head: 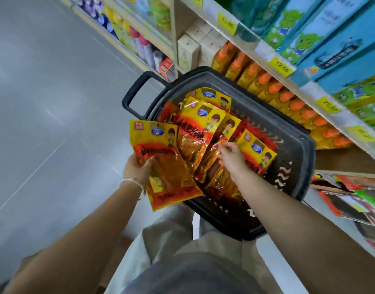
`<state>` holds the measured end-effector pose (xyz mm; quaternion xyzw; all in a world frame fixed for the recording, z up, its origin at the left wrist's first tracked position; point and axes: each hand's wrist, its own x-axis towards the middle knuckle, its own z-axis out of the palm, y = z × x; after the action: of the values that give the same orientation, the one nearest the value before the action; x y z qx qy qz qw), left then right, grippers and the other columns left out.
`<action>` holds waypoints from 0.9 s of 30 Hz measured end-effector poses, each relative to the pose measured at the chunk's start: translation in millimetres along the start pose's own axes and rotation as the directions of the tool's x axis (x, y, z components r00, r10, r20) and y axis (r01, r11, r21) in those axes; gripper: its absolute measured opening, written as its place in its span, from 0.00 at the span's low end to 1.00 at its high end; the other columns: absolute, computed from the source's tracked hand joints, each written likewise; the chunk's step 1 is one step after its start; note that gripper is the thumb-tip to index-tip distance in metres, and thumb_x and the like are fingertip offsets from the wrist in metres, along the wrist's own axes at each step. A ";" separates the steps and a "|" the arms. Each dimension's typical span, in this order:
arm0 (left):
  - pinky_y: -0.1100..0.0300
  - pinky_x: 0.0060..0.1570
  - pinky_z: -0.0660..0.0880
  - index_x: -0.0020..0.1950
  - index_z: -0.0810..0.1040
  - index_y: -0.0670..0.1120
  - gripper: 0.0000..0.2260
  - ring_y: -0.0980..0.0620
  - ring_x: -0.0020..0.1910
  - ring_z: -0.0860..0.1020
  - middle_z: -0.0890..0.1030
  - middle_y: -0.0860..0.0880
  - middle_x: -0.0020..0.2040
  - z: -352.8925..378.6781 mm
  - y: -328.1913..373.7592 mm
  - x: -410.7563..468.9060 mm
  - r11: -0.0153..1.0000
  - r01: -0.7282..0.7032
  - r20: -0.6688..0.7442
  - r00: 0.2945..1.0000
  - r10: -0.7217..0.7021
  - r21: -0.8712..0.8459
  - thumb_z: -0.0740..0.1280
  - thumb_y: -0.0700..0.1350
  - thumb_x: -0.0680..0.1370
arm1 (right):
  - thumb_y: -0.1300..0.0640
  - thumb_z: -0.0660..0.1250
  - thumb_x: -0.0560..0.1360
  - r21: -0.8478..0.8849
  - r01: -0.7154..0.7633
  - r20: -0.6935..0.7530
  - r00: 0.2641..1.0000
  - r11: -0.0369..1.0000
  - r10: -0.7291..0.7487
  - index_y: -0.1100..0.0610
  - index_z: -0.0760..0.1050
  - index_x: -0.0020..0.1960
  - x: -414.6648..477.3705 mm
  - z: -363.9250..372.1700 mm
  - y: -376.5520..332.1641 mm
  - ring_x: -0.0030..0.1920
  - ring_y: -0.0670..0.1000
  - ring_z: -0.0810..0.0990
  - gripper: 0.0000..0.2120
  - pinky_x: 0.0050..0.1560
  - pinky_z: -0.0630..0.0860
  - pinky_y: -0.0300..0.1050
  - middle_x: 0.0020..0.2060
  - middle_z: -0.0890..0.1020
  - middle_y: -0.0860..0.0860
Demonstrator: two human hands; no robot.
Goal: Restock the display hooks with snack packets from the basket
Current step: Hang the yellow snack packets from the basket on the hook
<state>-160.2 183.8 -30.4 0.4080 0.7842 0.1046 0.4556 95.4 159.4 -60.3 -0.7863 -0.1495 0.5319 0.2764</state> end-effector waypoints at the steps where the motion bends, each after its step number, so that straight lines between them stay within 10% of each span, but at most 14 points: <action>1: 0.56 0.43 0.73 0.54 0.78 0.41 0.14 0.45 0.45 0.79 0.81 0.43 0.47 -4.2 -6.2 4.6 0.999 0.032 0.010 0.999 -0.032 -0.002 0.68 0.50 0.75 | 0.51 0.62 0.79 -0.041 0.016 -0.044 0.999 0.999 -0.018 0.57 0.72 0.61 8.5 7.5 -5.3 0.52 0.51 0.77 0.14 0.56 0.75 0.51 0.55 0.78 0.54; 8: 0.50 0.50 0.78 0.55 0.78 0.43 0.13 0.44 0.47 0.81 0.82 0.44 0.49 -13.8 -17.5 20.9 0.955 0.212 0.179 0.968 -0.176 -0.207 0.71 0.45 0.72 | 0.44 0.67 0.74 -0.156 0.001 -0.146 0.989 0.988 -0.024 0.59 0.72 0.64 40.5 50.4 -24.2 0.57 0.55 0.74 0.25 0.55 0.69 0.48 0.61 0.76 0.56; 14: 0.56 0.36 0.77 0.37 0.76 0.45 0.07 0.45 0.35 0.77 0.80 0.45 0.35 -16.4 5.0 16.1 0.830 0.330 0.311 0.929 -0.201 -0.449 0.68 0.34 0.66 | 0.49 0.65 0.77 -0.085 0.056 -0.176 0.982 0.995 -0.070 0.55 0.74 0.48 8.6 46.5 -13.5 0.50 0.56 0.78 0.09 0.45 0.71 0.45 0.43 0.77 0.51; 27: 0.50 0.60 0.72 0.57 0.77 0.52 0.17 0.48 0.56 0.78 0.79 0.48 0.59 13.5 89.1 -68.9 0.906 -0.109 0.253 0.940 0.227 -0.410 0.65 0.60 0.75 | 0.54 0.63 0.79 0.279 0.316 -0.335 0.917 0.907 -0.216 0.48 0.75 0.52 -127.7 -83.3 35.0 0.51 0.49 0.79 0.04 0.46 0.76 0.42 0.50 0.80 0.50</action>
<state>-83.5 187.8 53.0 0.3866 0.6323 0.2360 0.6285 120.2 40.8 38.6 -0.7719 -0.1227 0.3819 0.4932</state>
